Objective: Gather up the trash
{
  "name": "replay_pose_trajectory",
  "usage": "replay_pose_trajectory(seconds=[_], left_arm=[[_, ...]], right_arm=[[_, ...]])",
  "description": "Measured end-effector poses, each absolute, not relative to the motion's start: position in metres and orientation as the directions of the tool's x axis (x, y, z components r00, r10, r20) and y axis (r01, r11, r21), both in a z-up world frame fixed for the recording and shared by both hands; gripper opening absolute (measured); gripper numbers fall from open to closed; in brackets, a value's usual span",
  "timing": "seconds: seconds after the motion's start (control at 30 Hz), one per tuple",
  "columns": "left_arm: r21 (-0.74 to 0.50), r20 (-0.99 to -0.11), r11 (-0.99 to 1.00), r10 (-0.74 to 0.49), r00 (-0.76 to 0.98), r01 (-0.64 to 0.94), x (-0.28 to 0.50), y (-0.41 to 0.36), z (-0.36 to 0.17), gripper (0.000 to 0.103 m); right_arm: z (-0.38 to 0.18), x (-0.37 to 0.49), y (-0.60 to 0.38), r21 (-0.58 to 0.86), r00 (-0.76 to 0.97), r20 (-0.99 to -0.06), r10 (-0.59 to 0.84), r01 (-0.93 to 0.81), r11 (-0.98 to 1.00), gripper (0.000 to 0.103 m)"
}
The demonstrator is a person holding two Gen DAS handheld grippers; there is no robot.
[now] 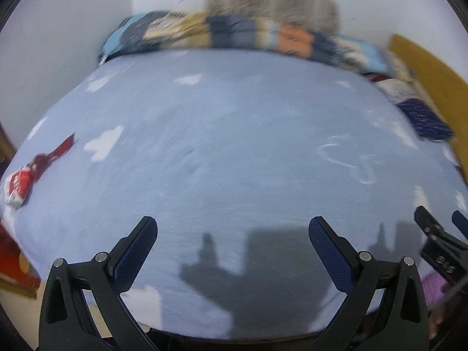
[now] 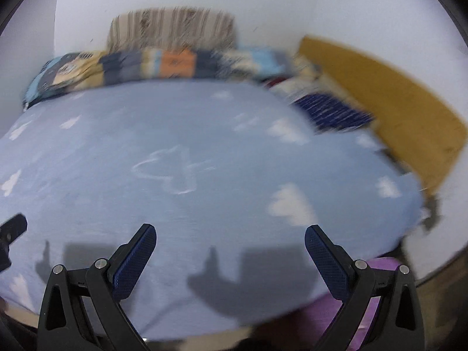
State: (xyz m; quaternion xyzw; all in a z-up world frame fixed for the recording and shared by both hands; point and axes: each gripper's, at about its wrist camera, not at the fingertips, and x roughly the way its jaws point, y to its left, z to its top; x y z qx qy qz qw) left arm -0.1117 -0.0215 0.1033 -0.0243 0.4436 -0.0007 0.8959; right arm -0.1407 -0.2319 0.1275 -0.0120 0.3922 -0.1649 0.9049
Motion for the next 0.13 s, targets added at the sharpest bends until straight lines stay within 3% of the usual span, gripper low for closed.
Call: replay_pose_trajectory(seconds=[0.13], left_arm=[[0.052, -0.800, 0.999, 0.047, 0.599, -0.010, -0.079, -0.033, 0.078, 0.103]], right_arm=[[0.075, -0.078, -0.213, -0.156, 0.597, -0.747, -0.292, 0.271, 0.950, 0.102]])
